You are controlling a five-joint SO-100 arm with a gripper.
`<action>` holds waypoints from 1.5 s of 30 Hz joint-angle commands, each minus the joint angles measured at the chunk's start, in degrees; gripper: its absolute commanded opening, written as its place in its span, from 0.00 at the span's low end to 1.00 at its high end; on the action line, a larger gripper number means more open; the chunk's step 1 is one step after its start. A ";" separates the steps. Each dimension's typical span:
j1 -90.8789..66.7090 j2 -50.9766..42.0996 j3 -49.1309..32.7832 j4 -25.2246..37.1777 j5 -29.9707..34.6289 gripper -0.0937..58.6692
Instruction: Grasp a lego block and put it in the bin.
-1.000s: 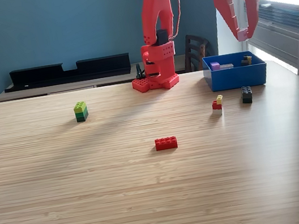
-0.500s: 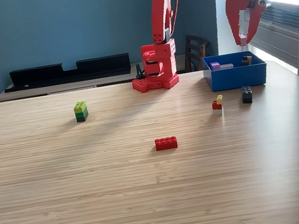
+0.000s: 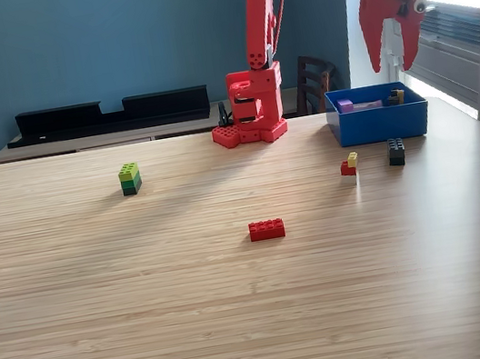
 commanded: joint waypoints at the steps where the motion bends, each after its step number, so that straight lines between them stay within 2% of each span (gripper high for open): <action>1: 2.46 6.15 -0.35 2.29 0.18 0.53; 7: 14.41 6.15 -1.05 1.93 1.14 0.51; 11: 21.53 5.71 -2.20 1.76 1.41 0.45; 22: 28.48 6.06 -1.58 1.67 1.85 0.42; 28: 31.73 5.80 -1.85 0.79 1.85 0.42; 38: 40.25 5.45 -3.60 -5.10 3.96 0.44; 45: 35.51 5.27 -5.98 -6.42 4.75 0.48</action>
